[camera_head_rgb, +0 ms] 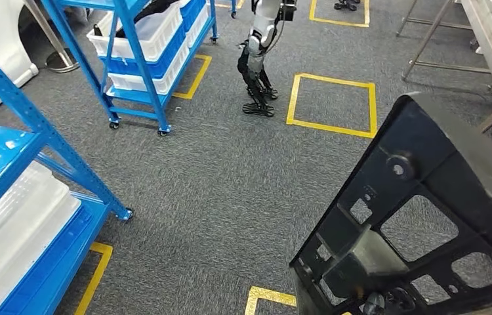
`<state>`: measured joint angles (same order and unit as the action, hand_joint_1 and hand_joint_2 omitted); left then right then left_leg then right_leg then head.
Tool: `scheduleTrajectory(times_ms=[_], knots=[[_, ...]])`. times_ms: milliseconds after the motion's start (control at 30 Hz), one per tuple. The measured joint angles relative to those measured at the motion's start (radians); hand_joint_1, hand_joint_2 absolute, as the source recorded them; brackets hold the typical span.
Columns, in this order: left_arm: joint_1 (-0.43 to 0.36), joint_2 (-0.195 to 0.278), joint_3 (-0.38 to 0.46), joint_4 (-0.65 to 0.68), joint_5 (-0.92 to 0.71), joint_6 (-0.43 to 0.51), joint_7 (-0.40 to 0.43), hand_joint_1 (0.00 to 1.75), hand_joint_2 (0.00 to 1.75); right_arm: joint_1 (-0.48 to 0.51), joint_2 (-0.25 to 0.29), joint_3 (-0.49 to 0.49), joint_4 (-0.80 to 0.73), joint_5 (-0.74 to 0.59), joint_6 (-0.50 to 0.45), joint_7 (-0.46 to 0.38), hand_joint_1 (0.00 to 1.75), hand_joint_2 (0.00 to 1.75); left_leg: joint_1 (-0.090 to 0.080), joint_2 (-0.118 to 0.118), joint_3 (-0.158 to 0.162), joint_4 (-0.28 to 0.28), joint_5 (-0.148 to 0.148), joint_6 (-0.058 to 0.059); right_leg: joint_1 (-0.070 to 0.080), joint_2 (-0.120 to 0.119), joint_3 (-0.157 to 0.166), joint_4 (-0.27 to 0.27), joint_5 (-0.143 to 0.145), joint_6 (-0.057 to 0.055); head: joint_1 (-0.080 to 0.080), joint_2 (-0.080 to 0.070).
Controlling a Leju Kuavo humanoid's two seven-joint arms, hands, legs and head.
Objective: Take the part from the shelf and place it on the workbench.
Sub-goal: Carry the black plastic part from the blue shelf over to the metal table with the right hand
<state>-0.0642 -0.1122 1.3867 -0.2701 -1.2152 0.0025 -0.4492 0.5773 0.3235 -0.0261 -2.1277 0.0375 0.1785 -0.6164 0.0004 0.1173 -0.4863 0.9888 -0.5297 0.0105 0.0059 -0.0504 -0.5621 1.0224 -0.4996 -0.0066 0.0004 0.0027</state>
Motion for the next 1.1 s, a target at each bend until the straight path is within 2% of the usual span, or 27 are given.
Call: scheduleTrajectory(times_ms=[33,67,100,167,200,233,267,300,333,400,433,467,533,567,600,667,700,733,767,800,833,900,933,967,1033,1067,1100], knots=[[-0.002,0.000,0.000,0.000,0.000,0.000,0.000,0.00,0.00,0.001,0.002,-0.002,-0.001,0.000,0.001,0.000,1.75,1.75,0.002,0.001,0.002,0.001,-0.004,-0.005,-0.002,0.010,0.001,-0.005,0.004,-0.006,0.000,0.000],[-0.002,-0.001,0.000,0.000,0.000,0.001,0.000,0.00,0.00,0.001,0.005,-0.004,-0.002,-0.001,0.002,0.000,1.75,1.75,0.003,-0.013,0.000,0.012,-0.016,-0.010,-0.005,0.020,0.002,-0.011,0.008,-0.012,0.000,0.000],[-0.003,-0.001,0.000,0.000,-0.001,0.002,0.001,0.00,0.00,0.001,0.008,-0.006,-0.003,-0.002,0.004,0.000,1.75,1.75,0.006,-0.037,-0.011,0.041,-0.039,-0.015,-0.009,0.030,0.003,-0.016,0.012,-0.019,0.000,0.000],[0.001,-0.002,-0.001,0.000,-0.003,0.004,0.004,0.00,0.00,0.000,0.013,-0.010,-0.004,-0.007,0.012,0.003,1.75,1.75,0.010,-0.092,-0.062,0.157,-0.105,-0.020,-0.010,0.051,0.003,-0.019,0.016,-0.025,-0.001,0.000],[0.003,-0.002,-0.001,0.000,-0.004,0.005,0.006,0.00,0.00,0.000,0.014,-0.012,-0.004,-0.012,0.015,0.004,1.75,1.75,0.011,-0.104,-0.093,0.224,-0.133,-0.022,-0.010,0.063,0.002,-0.018,0.016,-0.026,-0.001,0.000],[0.006,-0.002,-0.001,0.000,-0.006,0.008,0.009,0.00,0.00,0.002,0.015,-0.015,-0.004,-0.016,0.018,0.006,1.75,1.75,0.011,-0.109,-0.115,0.270,-0.144,-0.024,-0.009,0.077,0.001,-0.017,0.016,-0.026,-0.001,0.000],[0.008,-0.002,-0.001,0.000,-0.008,0.010,0.011,0.00,0.00,0.003,0.016,-0.018,-0.004,-0.020,0.019,0.008,1.75,1.75,0.012,-0.111,-0.124,0.283,-0.136,-0.025,-0.009,0.090,0.001,-0.015,0.016,-0.026,-0.001,0.000],[0.009,-0.002,0.000,0.000,-0.010,0.013,0.012,0.00,0.00,0.004,0.016,-0.021,-0.004,-0.024,0.020,0.010,1.75,1.75,0.013,-0.113,-0.116,0.258,-0.108,-0.025,-0.010,0.104,0.002,-0.012,0.016,-0.025,-0.001,0.000],[0.010,-0.002,0.000,0.000,-0.013,0.015,0.013,0.00,0.00,0.005,0.016,-0.024,-0.004,-0.027,0.020,0.011,1.75,1.75,0.015,-0.122,-0.091,0.198,-0.067,-0.025,-0.011,0.118,0.001,-0.008,0.014,-0.023,-0.001,0.000],[0.011,-0.002,-0.001,0.000,-0.018,0.019,0.015,0.00,0.00,0.006,0.017,-0.029,-0.004,-0.033,0.020,0.013,1.75,1.75,0.021,-0.173,-0.040,0.074,-0.013,-0.024,-0.012,0.143,-0.004,0.005,0.010,-0.014,-0.001,0.000],[0.012,-0.002,-0.001,0.000,-0.021,0.021,0.016,0.00,0.00,0.007,0.017,-0.031,-0.004,-0.034,0.020,0.014,1.75,1.75,0.022,-0.195,-0.026,0.039,-0.004,-0.021,-0.012,0.155,-0.010,0.011,0.010,-0.008,-0.001,0.000],[0.012,-0.002,-0.001,0.000,-0.022,0.022,0.017,0.00,0.00,0.008,0.017,-0.033,-0.004,-0.035,0.020,0.016,1.75,1.75,0.021,-0.208,-0.022,0.029,-0.008,-0.017,-0.013,0.166,-0.016,0.013,0.011,-0.001,-0.001,0.000],[0.011,-0.005,-0.001,0.000,-0.022,0.016,0.019,0.00,0.00,0.010,0.017,-0.039,-0.004,-0.035,0.022,0.020,1.75,1.75,0.019,-0.190,-0.022,0.025,-0.003,-0.004,-0.015,0.185,-0.026,0.014,0.017,0.013,-0.001,0.000],[0.010,-0.007,-0.001,-0.001,-0.023,0.009,0.021,0.00,0.00,0.011,0.017,-0.043,-0.004,-0.035,0.025,0.023,1.75,1.75,0.020,-0.177,-0.021,0.021,0.001,0.004,-0.015,0.174,-0.032,0.021,0.013,0.018,-0.001,0.000],[0.009,-0.010,-0.001,-0.002,-0.023,0.000,0.023,0.00,0.00,0.010,0.017,-0.046,-0.004,-0.035,0.029,0.026,1.75,1.75,0.020,-0.163,-0.021,0.016,0.005,0.012,-0.014,0.149,-0.042,0.041,-0.001,0.022,0.000,0.000],[0.010,-0.013,-0.001,-0.004,-0.022,-0.017,0.030,0.00,0.00,0.004,0.017,-0.050,-0.003,-0.034,0.039,0.031,1.75,1.75,0.017,-0.131,-0.022,0.013,0.008,0.023,-0.013,0.084,-0.090,0.143,-0.061,0.029,0.000,0.000],[0.011,-0.013,-0.001,-0.004,-0.022,-0.025,0.036,0.00,0.00,0.001,0.017,-0.051,-0.003,-0.034,0.044,0.034,1.75,1.75,0.014,-0.115,-0.023,0.013,0.007,0.026,-0.014,0.067,-0.121,0.210,-0.093,0.032,0.000,0.000],[0.013,-0.013,-0.001,-0.004,-0.021,-0.033,0.043,0.00,0.00,0.000,0.017,-0.052,-0.002,-0.034,0.048,0.036,1.75,1.75,0.011,-0.098,-0.025,0.013,0.007,0.027,-0.015,0.060,-0.146,0.265,-0.113,0.035,0.000,0.000],[0.013,-0.013,-0.001,-0.004,-0.020,-0.038,0.050,0.00,0.00,0.000,0.017,-0.054,-0.001,-0.034,0.052,0.038,1.75,1.75,0.010,-0.083,-0.025,0.013,0.006,0.028,-0.016,0.056,-0.155,0.288,-0.115,0.036,0.000,0.000],[0.013,-0.014,-0.001,-0.005,-0.020,-0.042,0.058,0.00,0.00,0.000,0.017,-0.056,0.000,-0.034,0.054,0.040,1.75,1.75,0.009,-0.069,-0.025,0.013,0.005,0.028,-0.017,0.054,-0.146,0.276,-0.100,0.036,0.000,0.000],[0.011,-0.015,-0.001,-0.005,-0.019,-0.043,0.068,0.00,0.00,-0.001,0.017,-0.058,0.001,-0.033,0.055,0.042,1.75,1.75,0.008,-0.056,-0.024,0.013,0.004,0.027,-0.017,0.047,-0.116,0.225,-0.070,0.034,0.000,0.000],[0.009,-0.021,-0.001,-0.006,-0.017,-0.040,0.091,0.00,0.00,-0.003,0.017,-0.059,0.002,-0.030,0.057,0.048,1.75,1.75,0.006,-0.036,-0.017,0.014,-0.001,0.022,-0.010,0.004,-0.036,0.083,-0.019,0.024,0.000,0.000],[0.008,-0.024,0.000,-0.006,-0.017,-0.038,0.101,0.00,0.00,-0.006,0.017,-0.059,0.002,-0.028,0.058,0.051,1.75,1.75,0.004,-0.027,-0.014,0.015,-0.003,0.018,-0.005,-0.013,-0.009,0.033,-0.007,0.017,0.000,0.000],[0.007,-0.027,0.000,-0.006,-0.015,-0.037,0.108,0.00,0.00,-0.007,0.017,-0.060,0.003,-0.027,0.058,0.053,1.75,1.75,0.003,-0.018,-0.012,0.015,-0.005,0.014,0.001,-0.024,0.002,0.009,-0.004,0.012,0.000,0.000],[0.004,-0.032,0.001,-0.007,-0.008,-0.038,0.118,0.00,0.00,-0.009,0.017,-0.060,0.003,-0.024,0.060,0.056,1.75,1.75,0.002,0.000,-0.007,0.013,-0.008,0.006,0.003,-0.004,0.001,0.002,-0.001,0.002,0.000,0.000],[0.002,-0.034,0.002,-0.008,-0.004,-0.039,0.122,0.00,0.00,-0.008,0.017,-0.061,0.003,-0.023,0.061,0.057,1.75,1.75,0.003,-0.005,-0.006,0.016,-0.014,0.001,0.000,0.006,0.003,-0.005,0.002,-0.003,0.000,0.000],[0.001,-0.036,0.004,-0.009,0.000,-0.041,0.124,0.00,0.00,-0.010,0.018,-0.062,0.003,-0.022,0.062,0.058,1.75,1.75,0.005,-0.024,-0.011,0.032,-0.028,-0.003,-0.003,0.017,0.005,-0.011,0.007,-0.010,0.000,0.000]])
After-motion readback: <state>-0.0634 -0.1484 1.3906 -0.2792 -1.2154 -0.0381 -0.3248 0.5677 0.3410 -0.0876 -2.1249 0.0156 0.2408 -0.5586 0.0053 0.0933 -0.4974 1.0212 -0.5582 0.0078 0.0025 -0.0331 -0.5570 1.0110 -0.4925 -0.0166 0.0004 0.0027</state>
